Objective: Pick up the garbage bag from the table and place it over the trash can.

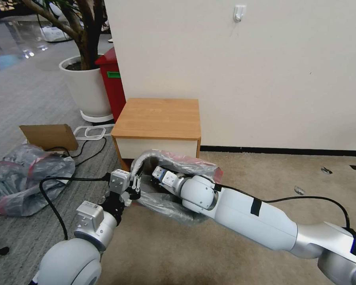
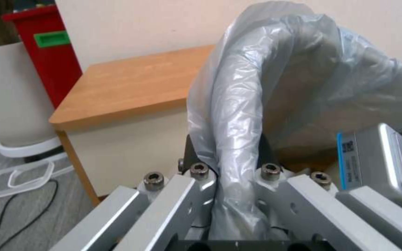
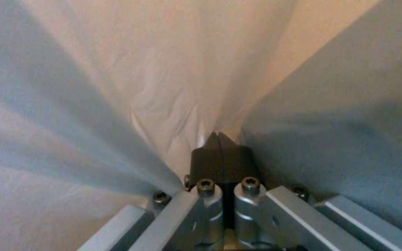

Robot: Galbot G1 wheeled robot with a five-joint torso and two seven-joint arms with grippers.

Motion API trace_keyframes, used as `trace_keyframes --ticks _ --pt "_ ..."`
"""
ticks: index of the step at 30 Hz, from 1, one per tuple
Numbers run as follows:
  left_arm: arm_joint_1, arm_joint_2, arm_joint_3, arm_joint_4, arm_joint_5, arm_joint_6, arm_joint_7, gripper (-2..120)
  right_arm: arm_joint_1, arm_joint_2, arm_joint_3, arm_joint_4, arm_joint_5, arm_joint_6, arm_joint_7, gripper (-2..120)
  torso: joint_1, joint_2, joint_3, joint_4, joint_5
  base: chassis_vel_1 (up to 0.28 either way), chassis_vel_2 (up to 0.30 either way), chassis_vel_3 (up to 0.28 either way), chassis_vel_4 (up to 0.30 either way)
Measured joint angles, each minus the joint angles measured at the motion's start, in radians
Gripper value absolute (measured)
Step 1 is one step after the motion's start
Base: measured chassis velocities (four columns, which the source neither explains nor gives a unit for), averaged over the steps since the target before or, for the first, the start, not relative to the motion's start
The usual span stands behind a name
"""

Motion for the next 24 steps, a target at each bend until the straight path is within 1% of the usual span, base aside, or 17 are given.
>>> trace_keyframes --ticks 8,10,14,18,24 --pt "0.006 -0.013 -0.011 0.022 0.002 0.000 0.000 5 0.006 -0.014 -0.009 0.044 0.032 0.000 0.001 0 0.000 0.000 0.000 0.0000 0.0000 0.000 0.000 0.000 0.000" --pt "0.004 -0.018 -0.011 0.042 0.002 0.000 -0.004 5 0.011 -0.019 -0.019 0.060 0.050 0.001 0.003 0 0.000 0.000 0.000 0.0000 0.0000 0.000 0.000 0.000 0.000" --pt "-0.007 -0.029 -0.010 0.075 0.000 0.000 -0.031 5 0.016 -0.026 -0.028 0.081 0.080 0.001 0.013 0 0.000 0.000 0.000 0.0001 0.0000 0.000 0.000 0.000 0.000" --pt "-0.014 -0.041 -0.010 0.094 -0.011 0.000 -0.040 5 0.021 -0.036 -0.031 0.093 0.094 0.002 0.017 0 0.000 0.000 0.000 0.0000 0.0000 0.000 0.000 0.000 0.000" --pt "-0.033 -0.061 -0.005 0.132 -0.059 0.001 -0.062 5 0.026 -0.073 -0.035 0.129 0.125 0.002 0.017 0 0.000 0.000 0.000 0.0000 0.0001 0.000 0.000 0.000 0.000"
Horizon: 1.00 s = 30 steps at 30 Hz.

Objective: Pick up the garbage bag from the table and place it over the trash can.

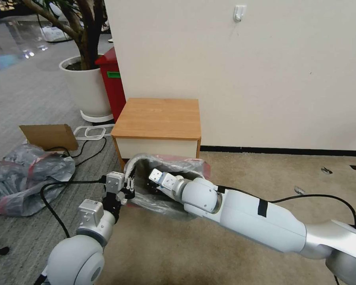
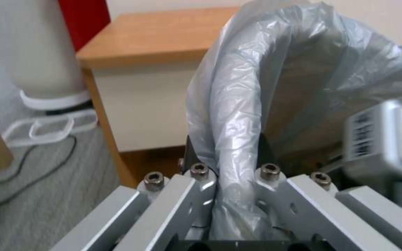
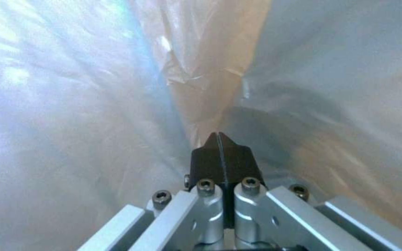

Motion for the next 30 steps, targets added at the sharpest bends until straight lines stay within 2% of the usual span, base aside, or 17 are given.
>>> trace_keyframes --ticks 9,12,14,17,19,22,23,25,26,29,30 --pt "-0.045 -0.039 0.015 0.065 -0.186 0.021 -0.088 5 -0.031 -0.075 0.042 0.096 0.067 0.002 -0.001 0 0.000 0.000 0.000 0.0001 0.0000 0.000 0.000 0.000 0.000" --pt "-0.062 -0.059 0.019 0.095 -0.281 0.024 -0.133 5 -0.082 -0.133 0.085 0.171 0.111 0.009 -0.002 0 0.000 0.000 0.000 0.0000 0.0001 0.000 0.000 0.000 0.000" --pt "-0.064 -0.064 0.020 0.102 -0.302 0.024 -0.143 5 -0.106 -0.148 0.105 0.192 0.116 0.020 -0.003 0 0.000 0.000 0.000 0.0000 0.0000 0.000 0.000 0.000 0.000" --pt "-0.065 -0.095 0.019 0.135 -0.377 0.024 -0.172 5 -0.257 -0.206 0.265 0.273 0.106 0.140 -0.027 0 0.000 0.000 0.000 0.0000 0.0002 0.000 0.000 0.000 0.000" --pt "-0.063 -0.103 0.019 0.142 -0.388 0.024 -0.175 5 -0.296 -0.215 0.303 0.291 0.101 0.170 -0.027 0 0.000 0.000 0.000 -0.0001 -0.0001 0.000 0.000 0.000 0.000" --pt "-0.053 -0.129 0.023 0.170 -0.403 0.022 -0.181 5 -0.445 -0.238 0.437 0.367 0.096 0.271 -0.016 0 0.000 0.000 0.000 -0.0002 0.0000 0.000 0.000 0.000 0.000" --pt "-0.053 -0.129 0.023 0.170 -0.403 0.022 -0.181 5 -0.445 -0.238 0.437 0.367 0.096 0.271 -0.016 0 0.000 0.000 0.000 -0.0002 0.0000 0.000 0.000 0.000 0.000" --pt "-0.040 -0.143 0.028 0.176 -0.411 0.022 -0.184 5 -0.559 -0.228 0.539 0.414 0.093 0.321 0.014 0 0.000 0.000 0.000 0.0000 0.0000 0.000 0.000 0.000 0.000" --pt "-0.040 -0.143 0.028 0.176 -0.411 0.022 -0.184 5 -0.559 -0.228 0.539 0.414 0.093 0.321 0.014 0 0.000 0.000 0.000 0.0000 0.0000 0.000 0.000 0.000 0.000" --pt "0.005 -0.160 0.032 0.170 -0.418 0.022 -0.185 5 -0.739 -0.150 0.726 0.445 0.004 0.399 0.042 0 0.000 0.000 0.000 0.0000 0.0000 0.000 0.000 0.000 0.000" --pt "0.005 -0.160 0.032 0.170 -0.418 0.022 -0.185 5 -0.739 -0.150 0.726 0.445 0.004 0.399 0.042 0 0.000 0.000 0.000 0.0000 0.0000 0.000 0.000 0.000 0.000"
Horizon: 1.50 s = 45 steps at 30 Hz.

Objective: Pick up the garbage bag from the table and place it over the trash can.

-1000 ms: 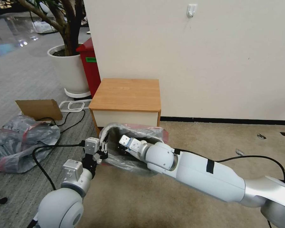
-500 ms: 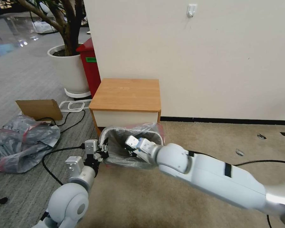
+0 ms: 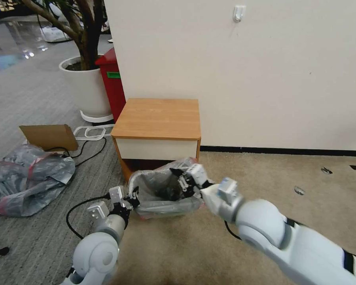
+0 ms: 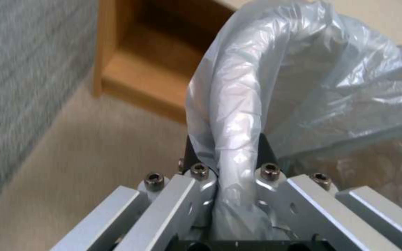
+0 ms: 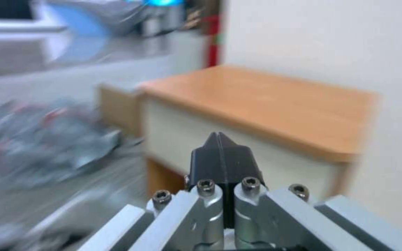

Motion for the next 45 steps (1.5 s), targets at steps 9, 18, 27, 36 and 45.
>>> trace_keyframes --ticks 9,18,27,36,45 --pt "0.135 -0.051 0.039 -0.034 0.062 0.001 0.003 5 -0.402 0.251 0.330 0.035 -0.282 0.209 -0.030 35 0.000 0.000 0.000 0.0000 0.0000 0.000 0.000 0.000 0.000" --pt "0.156 -0.079 0.129 -0.017 0.155 0.002 0.001 5 -0.525 0.339 0.409 -0.017 -0.298 0.318 -0.023 67 0.000 0.000 0.000 0.0000 0.0000 0.000 0.000 0.000 0.000" --pt "0.149 -0.075 0.150 0.005 0.194 0.017 0.002 31 -0.547 0.355 0.453 -0.039 -0.281 0.344 -0.022 96 0.000 0.000 0.000 0.0001 0.0000 0.000 0.000 0.000 0.000" --pt "0.172 -0.066 0.141 -0.019 0.247 0.015 0.005 67 -0.544 0.355 0.451 -0.057 -0.270 0.349 -0.017 100 0.000 0.000 0.000 0.0001 0.0000 0.000 0.000 0.000 0.000" --pt "0.212 -0.051 0.083 -0.022 0.545 -0.158 0.091 97 -0.584 0.354 0.457 -0.074 -0.219 0.373 -0.016 100 0.000 0.000 0.000 0.0002 -0.0002 0.000 0.000 0.000 0.000"
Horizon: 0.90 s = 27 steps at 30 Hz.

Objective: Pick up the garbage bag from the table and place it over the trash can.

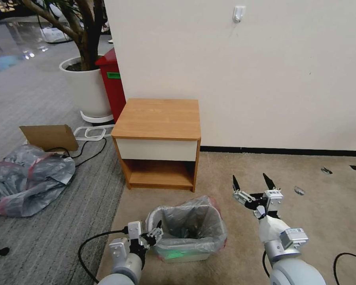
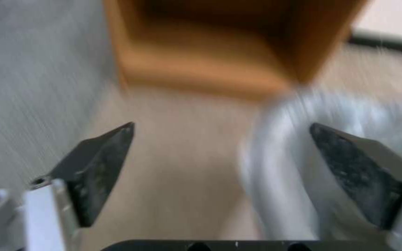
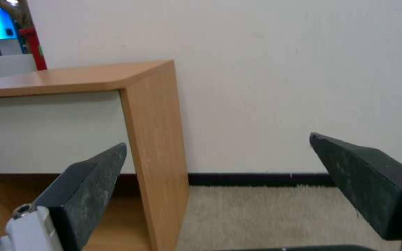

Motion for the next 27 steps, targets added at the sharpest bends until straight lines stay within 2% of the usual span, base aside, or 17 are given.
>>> trace_keyframes --ticks 2,4,5,7,8,10,13,27 --pt "0.026 0.002 -0.056 0.005 0.125 -0.154 0.068 99 -0.031 0.011 0.011 -0.015 0.006 0.042 0.005 100 0.000 0.000 0.000 -0.0002 0.0001 0.000 0.000 0.000 0.000" --pt "0.074 0.013 -0.119 -0.016 0.222 -0.262 0.111 100 -0.069 0.027 0.018 -0.028 -0.002 0.096 0.030 100 0.000 0.000 0.000 -0.0002 0.0001 0.000 0.000 0.000 0.000" --pt "0.074 0.013 -0.119 -0.016 0.222 -0.262 0.111 100 -0.069 0.027 0.018 -0.028 -0.002 0.096 0.030 100 0.000 0.000 0.000 -0.0002 0.0001 0.000 0.000 0.000 0.000" --pt "0.135 0.001 -0.191 -0.035 0.288 -0.348 0.131 100 -0.099 0.048 0.026 -0.039 -0.025 0.141 0.065 100 0.000 0.000 0.000 -0.0002 0.0001 0.000 0.000 0.000 0.000" --pt "0.135 0.001 -0.191 -0.035 0.288 -0.348 0.131 100 -0.099 0.048 0.026 -0.039 -0.025 0.141 0.065 100 0.000 0.000 0.000 -0.0002 0.0001 0.000 0.000 0.000 0.000" --pt "0.196 -0.026 -0.274 -0.050 0.324 -0.421 0.186 100 -0.116 0.068 0.034 -0.062 -0.061 0.189 0.085 100 0.000 0.000 0.000 0.0000 0.0001 0.000 0.000 0.000 0.000" --pt "0.242 -0.040 -0.313 -0.058 0.333 -0.465 0.220 100 -0.120 0.078 0.039 -0.087 -0.099 0.211 0.092 100 0.000 0.000 0.000 0.0002 0.0004 0.000 0.000 0.000 0.000" --pt "0.247 -0.043 -0.315 -0.060 0.327 -0.466 0.226 100 -0.117 0.084 0.034 -0.101 -0.120 0.195 0.064 100 0.000 0.000 0.000 -0.0001 0.0001 0.000 0.000 0.000 0.000"
